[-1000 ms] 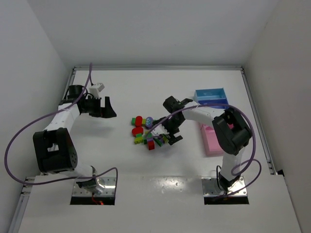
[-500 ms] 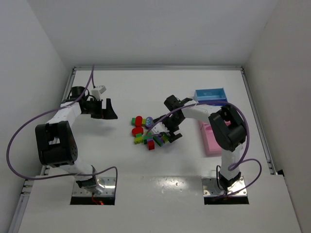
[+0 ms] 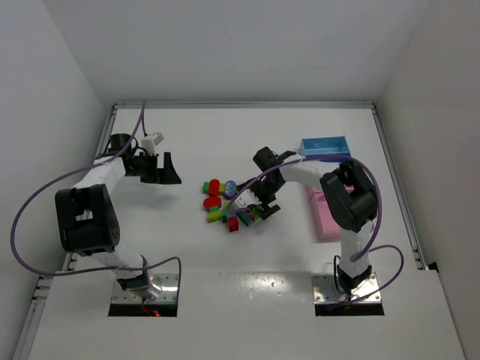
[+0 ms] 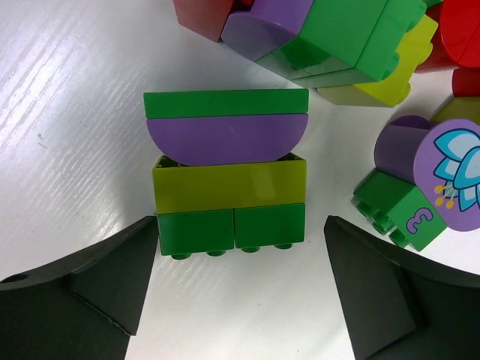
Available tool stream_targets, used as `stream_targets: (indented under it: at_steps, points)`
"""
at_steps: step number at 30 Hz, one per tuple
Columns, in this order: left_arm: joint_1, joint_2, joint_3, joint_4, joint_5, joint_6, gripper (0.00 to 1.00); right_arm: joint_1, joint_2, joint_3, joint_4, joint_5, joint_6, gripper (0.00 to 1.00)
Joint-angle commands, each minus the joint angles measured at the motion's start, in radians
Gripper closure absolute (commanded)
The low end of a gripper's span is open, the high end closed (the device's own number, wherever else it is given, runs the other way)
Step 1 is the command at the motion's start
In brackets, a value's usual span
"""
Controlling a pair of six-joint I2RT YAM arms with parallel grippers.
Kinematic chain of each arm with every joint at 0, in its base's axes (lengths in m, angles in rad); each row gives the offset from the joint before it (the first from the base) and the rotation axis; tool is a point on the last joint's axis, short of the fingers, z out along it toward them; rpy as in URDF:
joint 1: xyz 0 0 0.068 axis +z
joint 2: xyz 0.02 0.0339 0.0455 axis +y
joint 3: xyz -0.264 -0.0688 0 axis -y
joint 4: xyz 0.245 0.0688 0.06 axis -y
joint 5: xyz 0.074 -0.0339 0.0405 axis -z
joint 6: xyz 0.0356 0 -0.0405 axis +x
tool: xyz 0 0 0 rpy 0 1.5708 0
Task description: Sort the legos into containers by color
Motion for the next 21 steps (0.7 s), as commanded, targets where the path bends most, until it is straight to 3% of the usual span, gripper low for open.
stream_targets:
  at_steps: [1, 5, 17, 20, 21]
  points:
    - [0.012, 0.002, 0.037, 0.025, 0.025, 0.019, 0.00, -0.003, -0.016, -0.023, 0.018, -0.028, -0.081, 0.10]
    - [0.012, 0.012, 0.037, 0.025, 0.025, 0.019, 0.00, -0.003, -0.025, -0.045, 0.018, -0.028, -0.092, 0.16]
    - [0.012, 0.021, 0.027, 0.025, 0.025, 0.019, 0.00, 0.015, -0.034, -0.074, 0.000, -0.019, -0.101, 0.11]
    - [0.012, 0.021, 0.018, 0.025, 0.025, 0.028, 0.00, 0.016, -0.034, -0.074, 0.000, -0.019, -0.101, 0.19]
    - [0.012, 0.021, 0.018, 0.025, 0.025, 0.028, 0.00, 0.016, -0.034, -0.074, 0.000, -0.019, -0.101, 0.26]
